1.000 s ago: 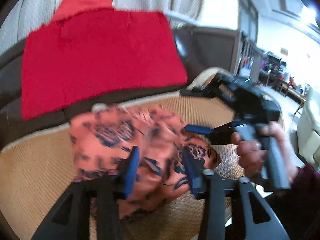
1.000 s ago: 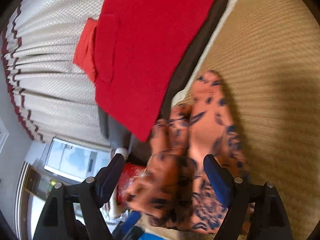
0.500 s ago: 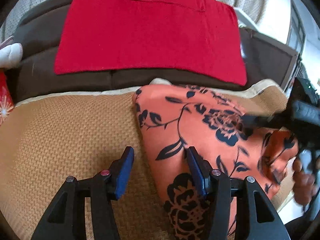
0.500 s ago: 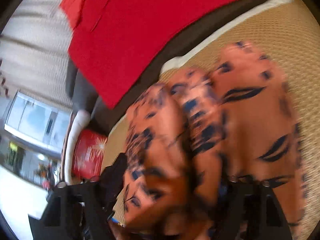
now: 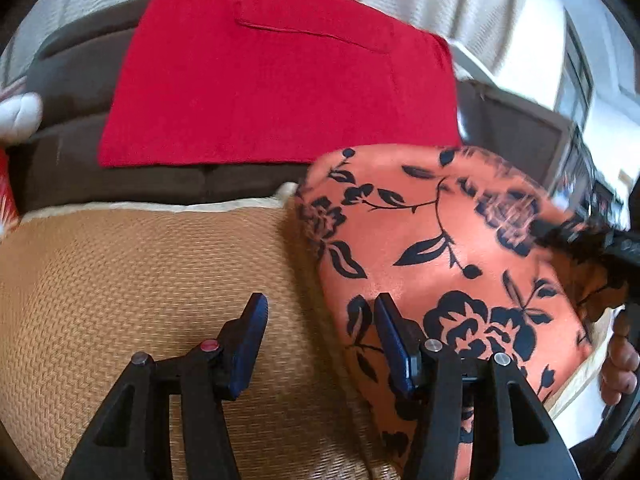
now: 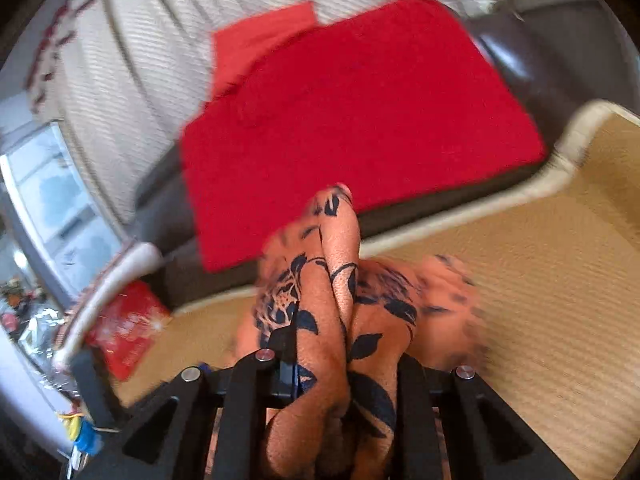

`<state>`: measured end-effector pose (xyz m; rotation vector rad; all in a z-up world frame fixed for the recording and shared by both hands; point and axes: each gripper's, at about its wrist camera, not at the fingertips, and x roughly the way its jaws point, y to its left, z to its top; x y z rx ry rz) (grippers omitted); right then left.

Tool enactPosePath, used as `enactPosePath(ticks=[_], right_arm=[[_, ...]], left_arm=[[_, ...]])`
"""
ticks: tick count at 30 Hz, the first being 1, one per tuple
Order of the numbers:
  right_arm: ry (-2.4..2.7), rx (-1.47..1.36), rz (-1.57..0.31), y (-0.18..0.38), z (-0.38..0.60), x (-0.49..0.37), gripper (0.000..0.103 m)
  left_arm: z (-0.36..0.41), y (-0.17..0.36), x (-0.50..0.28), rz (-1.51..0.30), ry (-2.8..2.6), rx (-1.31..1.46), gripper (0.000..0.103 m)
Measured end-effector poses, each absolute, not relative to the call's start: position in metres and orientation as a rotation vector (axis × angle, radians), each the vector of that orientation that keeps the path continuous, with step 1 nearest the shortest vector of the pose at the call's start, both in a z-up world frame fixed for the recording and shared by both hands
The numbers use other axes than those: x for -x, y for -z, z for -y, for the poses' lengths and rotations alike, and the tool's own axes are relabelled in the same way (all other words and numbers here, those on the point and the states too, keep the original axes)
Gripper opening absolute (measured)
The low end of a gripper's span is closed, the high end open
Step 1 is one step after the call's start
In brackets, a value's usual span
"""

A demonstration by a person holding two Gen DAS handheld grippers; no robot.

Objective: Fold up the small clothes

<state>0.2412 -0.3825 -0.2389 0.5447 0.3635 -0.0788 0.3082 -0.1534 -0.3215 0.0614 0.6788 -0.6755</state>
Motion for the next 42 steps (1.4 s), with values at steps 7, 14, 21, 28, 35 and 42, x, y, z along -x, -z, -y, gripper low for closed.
enactPosePath(ticks=[7, 14, 21, 28, 35, 42], right_arm=[[-0.065, -0.953, -0.649, 0.304, 0.44, -0.27, 0.027], [-0.212, -1.088, -0.548, 0.312, 0.472, -0.304, 0.074], [-0.28, -1.059, -0.538, 0.307, 0.491, -0.346, 0.048], [-0.155, -0.649, -0.477, 0.235, 0.442, -0.336, 0.019], [0.11, -0.501, -0.625, 0.258, 0.445, -0.347, 0.023], [0.189, -0.714, -0.479, 0.248, 0.487, -0.309, 0.029]], left_arm=[[0.183, 0.341, -0.312, -0.731, 0.658, -0.14, 0.057], [0.184, 0.338, -0.318, -0.742, 0.667, -0.144, 0.061], [0.188, 0.35, -0.333, -0.729, 0.667, -0.163, 0.061], [0.195, 0.345, -0.331, -0.713, 0.66, -0.162, 0.061], [0.212, 0.351, -0.33, -0.71, 0.668, -0.154, 0.061], [0.207, 0.343, -0.33, -0.726, 0.671, -0.139, 0.061]])
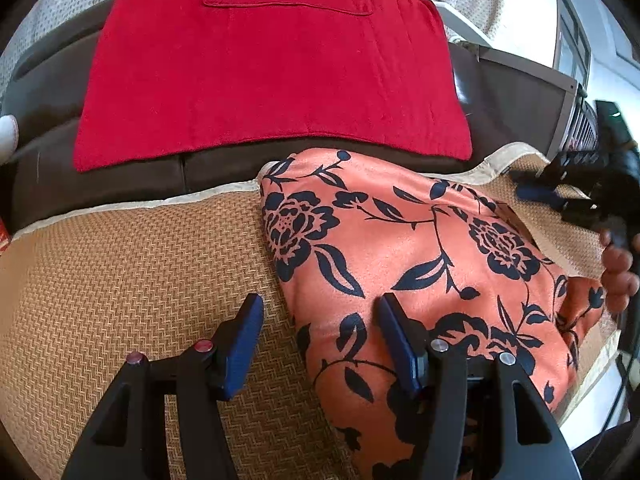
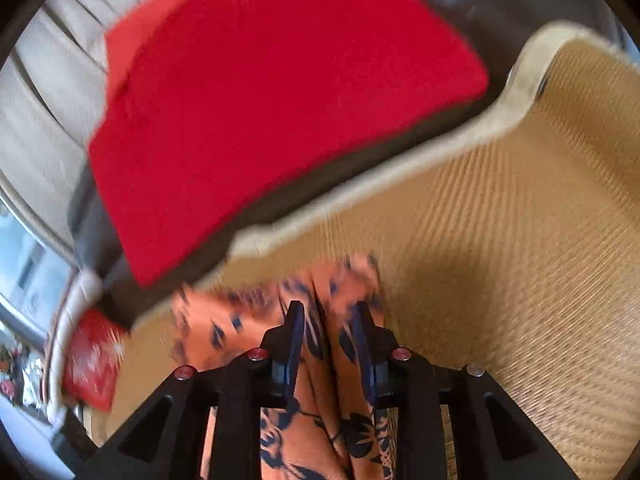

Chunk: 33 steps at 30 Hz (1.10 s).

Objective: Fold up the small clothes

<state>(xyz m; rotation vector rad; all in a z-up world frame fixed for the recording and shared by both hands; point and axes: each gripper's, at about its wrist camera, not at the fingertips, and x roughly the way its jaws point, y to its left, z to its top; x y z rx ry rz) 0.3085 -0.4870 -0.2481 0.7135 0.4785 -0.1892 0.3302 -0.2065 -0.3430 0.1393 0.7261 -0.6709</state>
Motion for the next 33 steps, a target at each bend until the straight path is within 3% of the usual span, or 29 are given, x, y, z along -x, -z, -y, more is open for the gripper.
enactPosePath(ticks=[5, 12, 24, 27, 33], right_arm=[[0.099, -0.603, -0.431, 0.213, 0.455, -0.32, 0.029], [0.177, -0.613, -0.784, 0.277, 0.447, -0.392, 0.028], [0.107, -0.537, -0.6, 0.234, 0.416, -0.322, 0.029], [0.104, -0.548, -0.63, 0.244, 0.413, -0.308, 0.029], [0.114, -0.654, -0.75, 0.28, 0.423, -0.293, 0.028]], left_arm=[[0.207, 0.342, -0.325, -0.701, 0.667, -0.186, 0.061], [0.212, 0.345, -0.323, -0.7, 0.68, -0.197, 0.062], [0.206, 0.317, -0.309, -0.655, 0.655, -0.181, 0.062], [0.216, 0.318, -0.301, -0.666, 0.619, -0.242, 0.068], [0.233, 0.341, -0.296, -0.725, 0.55, -0.348, 0.069]])
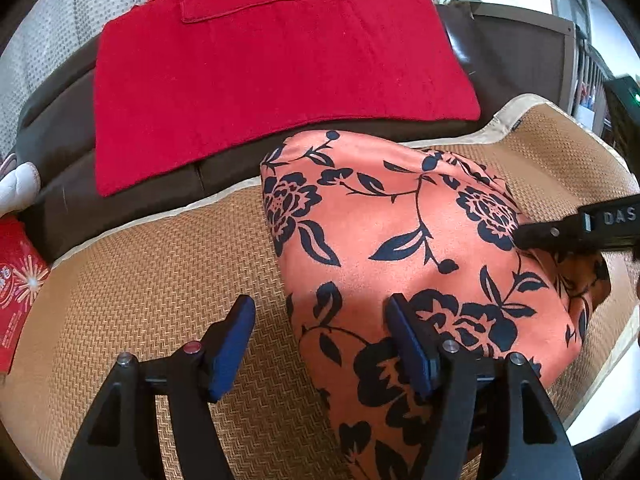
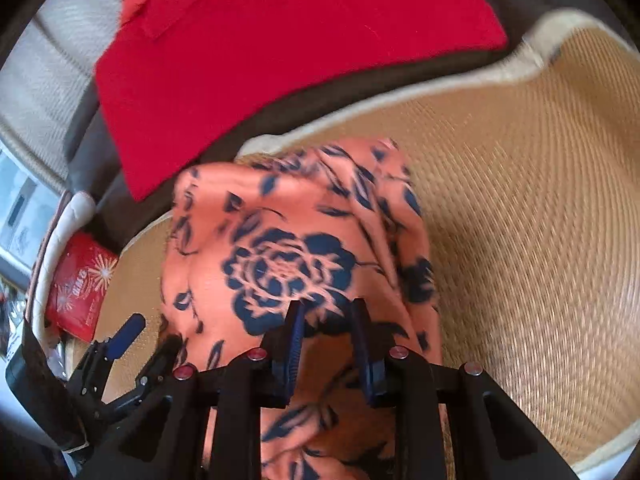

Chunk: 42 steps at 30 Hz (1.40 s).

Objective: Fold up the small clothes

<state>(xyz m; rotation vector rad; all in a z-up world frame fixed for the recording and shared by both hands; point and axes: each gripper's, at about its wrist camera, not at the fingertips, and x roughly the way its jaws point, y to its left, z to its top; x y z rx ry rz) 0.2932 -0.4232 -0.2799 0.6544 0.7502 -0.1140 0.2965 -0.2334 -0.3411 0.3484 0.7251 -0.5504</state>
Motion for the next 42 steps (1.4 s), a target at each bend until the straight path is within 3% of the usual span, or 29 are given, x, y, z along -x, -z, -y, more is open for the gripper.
enactPosePath(ticks=[8, 12, 20, 26, 33, 42], right_arm=[[0.084, -0.649, -0.646, 0.265, 0.415, -0.244, 0.029], [0.103, -0.66, -0.77, 0.29, 0.413, -0.265, 0.028], [0.089, -0.654, -0.648, 0.25, 0.421, -0.258, 0.029], [0.089, -0.622, -0.63, 0.231, 0.43, -0.313, 0.029], [0.088, -0.564, -0.81, 0.268, 0.42, -0.401, 0.028], [0.08, -0.518, -0.747, 0.249, 0.407, -0.399, 0.029]], left_arm=[[0.218, 0.318, -0.289, -0.674, 0.534, -0.272, 0.071], [0.23, 0.348, -0.297, -0.768, 0.503, -0.352, 0.071], [0.215, 0.329, -0.293, -0.697, 0.531, -0.31, 0.071], [0.201, 0.337, -0.318, -0.709, 0.479, -0.312, 0.071], [0.205, 0.344, -0.335, -0.726, 0.462, -0.354, 0.071], [0.208, 0.348, -0.34, -0.718, 0.45, -0.362, 0.071]])
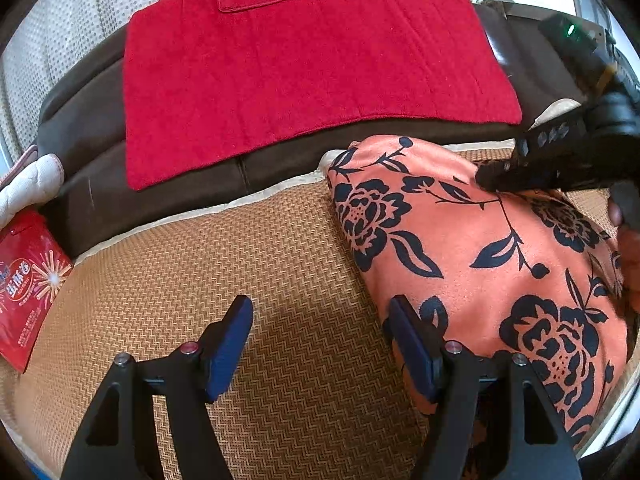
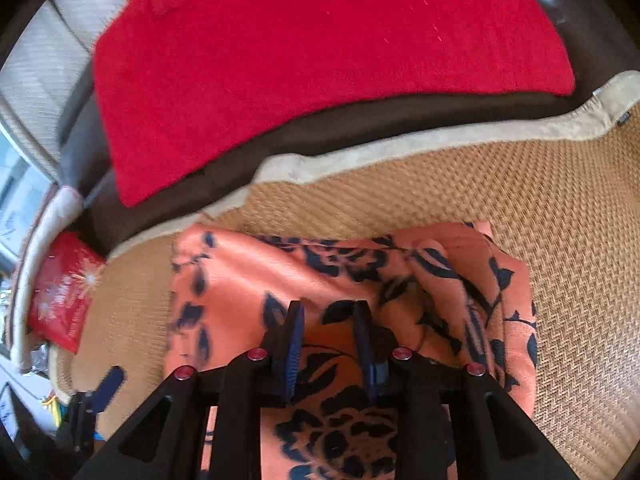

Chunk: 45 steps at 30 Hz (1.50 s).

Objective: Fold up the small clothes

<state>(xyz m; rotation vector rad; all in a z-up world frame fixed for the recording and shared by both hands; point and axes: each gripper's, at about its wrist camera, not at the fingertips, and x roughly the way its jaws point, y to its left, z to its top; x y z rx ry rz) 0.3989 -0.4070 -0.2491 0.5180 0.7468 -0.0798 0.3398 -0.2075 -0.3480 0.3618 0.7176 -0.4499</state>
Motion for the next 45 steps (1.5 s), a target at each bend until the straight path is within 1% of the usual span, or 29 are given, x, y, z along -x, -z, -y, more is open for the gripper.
enactPosePath(ticks=[5, 8, 10, 11, 14, 19, 20, 21, 22, 23, 25, 27, 32, 36, 42, 45], right_arm=[[-0.012, -0.488, -0.669, 0.231, 0.389, -0.387, 0.029], [-0.025, -0.489, -0.719, 0.241, 0.384, -0.394, 0.029], [-0.026, -0.497, -0.791, 0.258, 0.384, -0.404, 0.029], [-0.03, -0.505, -0.79, 0.261, 0.385, -0.403, 0.029], [-0.042, -0.511, -0.754, 0.253, 0.387, -0.391, 0.029], [-0.05, -0.512, -0.644, 0.237, 0.405, -0.341, 0.03], [-0.043, -0.517, -0.624, 0.236, 0.412, -0.33, 0.032], [-0.032, -0.525, -0.609, 0.235, 0.42, -0.319, 0.048], [-0.011, -0.536, -0.594, 0.235, 0.43, -0.308, 0.08], [0.022, -0.551, -0.567, 0.237, 0.442, -0.296, 0.084], [0.055, -0.611, -0.519, 0.243, 0.469, -0.276, 0.083], [0.041, -0.738, -0.49, 0.254, 0.499, -0.259, 0.083], [0.01, -0.897, -0.51, 0.287, 0.538, -0.254, 0.083], [-0.085, -0.949, -0.539, 0.299, 0.537, -0.27, 0.083], [-0.141, -0.946, -0.654, 0.321, 0.51, -0.303, 0.083], [-0.168, -0.911, -0.677, 0.323, 0.492, -0.317, 0.079]], left_arm=[[0.211, 0.348, -0.337, -0.72, 0.434, -0.353, 0.071], [0.212, 0.347, -0.336, -0.715, 0.428, -0.361, 0.071], [0.212, 0.347, -0.336, -0.718, 0.428, -0.361, 0.071], [0.212, 0.347, -0.336, -0.719, 0.428, -0.361, 0.071], [0.212, 0.346, -0.335, -0.72, 0.421, -0.363, 0.071], [0.211, 0.342, -0.334, -0.726, 0.41, -0.347, 0.072], [0.21, 0.34, -0.335, -0.73, 0.415, -0.331, 0.074], [0.208, 0.338, -0.336, -0.735, 0.426, -0.305, 0.075], [0.205, 0.335, -0.338, -0.744, 0.441, -0.274, 0.081], [0.201, 0.333, -0.341, -0.758, 0.465, -0.234, 0.087], [0.191, 0.329, -0.35, -0.796, 0.516, -0.127, 0.089], [0.183, 0.33, -0.358, -0.83, 0.538, -0.052, 0.089], [0.183, 0.344, -0.375, -0.97, 0.589, 0.062, 0.09], [0.195, 0.352, -0.373, -1.005, 0.654, 0.072, 0.09], [0.216, 0.36, -0.368, -1.052, 0.748, 0.083, 0.09], [0.22, 0.365, -0.37, -1.075, 0.772, 0.119, 0.09]])
